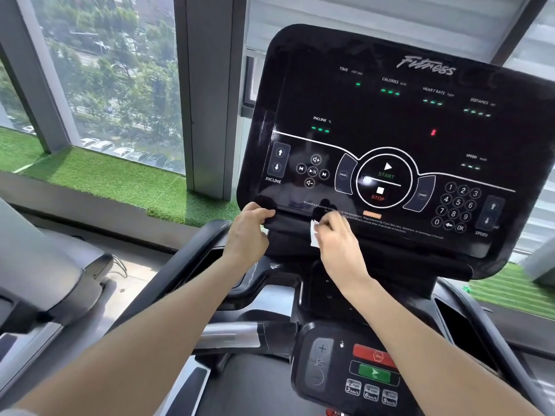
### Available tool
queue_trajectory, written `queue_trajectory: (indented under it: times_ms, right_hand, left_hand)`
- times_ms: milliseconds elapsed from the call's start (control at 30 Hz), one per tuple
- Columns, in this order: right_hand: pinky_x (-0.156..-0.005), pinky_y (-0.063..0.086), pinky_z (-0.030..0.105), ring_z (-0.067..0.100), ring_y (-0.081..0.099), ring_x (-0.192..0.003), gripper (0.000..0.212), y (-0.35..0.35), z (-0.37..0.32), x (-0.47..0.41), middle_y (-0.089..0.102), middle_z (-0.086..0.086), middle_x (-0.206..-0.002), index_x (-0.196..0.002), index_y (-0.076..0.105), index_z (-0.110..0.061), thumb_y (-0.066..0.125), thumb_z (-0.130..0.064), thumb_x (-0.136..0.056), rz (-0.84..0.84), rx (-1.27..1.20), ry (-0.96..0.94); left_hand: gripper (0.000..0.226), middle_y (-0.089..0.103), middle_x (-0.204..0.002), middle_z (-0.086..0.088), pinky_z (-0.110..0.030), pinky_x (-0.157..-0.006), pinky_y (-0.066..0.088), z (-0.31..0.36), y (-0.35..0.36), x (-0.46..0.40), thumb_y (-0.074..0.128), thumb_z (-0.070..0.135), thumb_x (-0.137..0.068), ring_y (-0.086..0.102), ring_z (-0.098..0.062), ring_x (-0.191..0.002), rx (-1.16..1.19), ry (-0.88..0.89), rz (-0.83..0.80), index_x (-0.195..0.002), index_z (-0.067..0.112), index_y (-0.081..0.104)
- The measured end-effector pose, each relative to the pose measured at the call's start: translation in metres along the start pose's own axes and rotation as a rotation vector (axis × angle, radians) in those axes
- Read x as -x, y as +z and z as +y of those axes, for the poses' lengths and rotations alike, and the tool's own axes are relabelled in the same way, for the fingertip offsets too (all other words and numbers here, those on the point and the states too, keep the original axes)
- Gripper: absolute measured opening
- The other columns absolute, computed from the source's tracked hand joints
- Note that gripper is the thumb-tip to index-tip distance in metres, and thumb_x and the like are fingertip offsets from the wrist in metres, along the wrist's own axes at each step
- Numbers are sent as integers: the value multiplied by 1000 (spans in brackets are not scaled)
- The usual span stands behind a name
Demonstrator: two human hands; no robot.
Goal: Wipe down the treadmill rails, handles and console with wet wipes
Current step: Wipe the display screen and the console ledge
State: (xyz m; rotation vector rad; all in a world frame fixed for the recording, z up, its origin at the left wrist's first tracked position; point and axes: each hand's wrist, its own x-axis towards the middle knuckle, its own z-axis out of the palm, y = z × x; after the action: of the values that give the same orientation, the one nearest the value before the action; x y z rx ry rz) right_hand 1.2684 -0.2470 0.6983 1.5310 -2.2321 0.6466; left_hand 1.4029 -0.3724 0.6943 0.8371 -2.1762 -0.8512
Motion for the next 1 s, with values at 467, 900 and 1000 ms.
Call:
queue_trajectory:
  times_ms: [467, 900, 1000]
  right_hand:
    - [-43, 27, 20, 18, 52, -65, 23, 10, -36, -26, 59, 5, -86, -66, 57, -11, 77, 0, -64, -14, 229, -318]
    - [-61, 51, 31, 22, 45, -88, 31, -12, 42, 11, 58, 5, -99, -75, 64, -10, 33, -11, -77, 48, 183, -368]
    - [-58, 51, 30, 21, 42, -87, 33, -17, 55, 19, 60, 7, -97, -73, 64, -8, 32, -8, -75, 71, 191, -357]
  left_hand:
    - [58, 49, -101, 7, -24, -87, 46, 3, 1, 0, 44, -20, -76, 55, -15, -97, -19, 13, -4, -125, 7, 60]
    - [56, 45, -104, 4, -20, -86, 39, 13, 2, 5, 49, -16, -80, 50, -16, -97, -99, -43, -15, -130, 6, 56]
    - [57, 44, -121, -2, -28, -93, 41, 19, 6, 11, 51, -11, -82, 48, -21, -111, -183, -46, -37, -137, 5, 47]
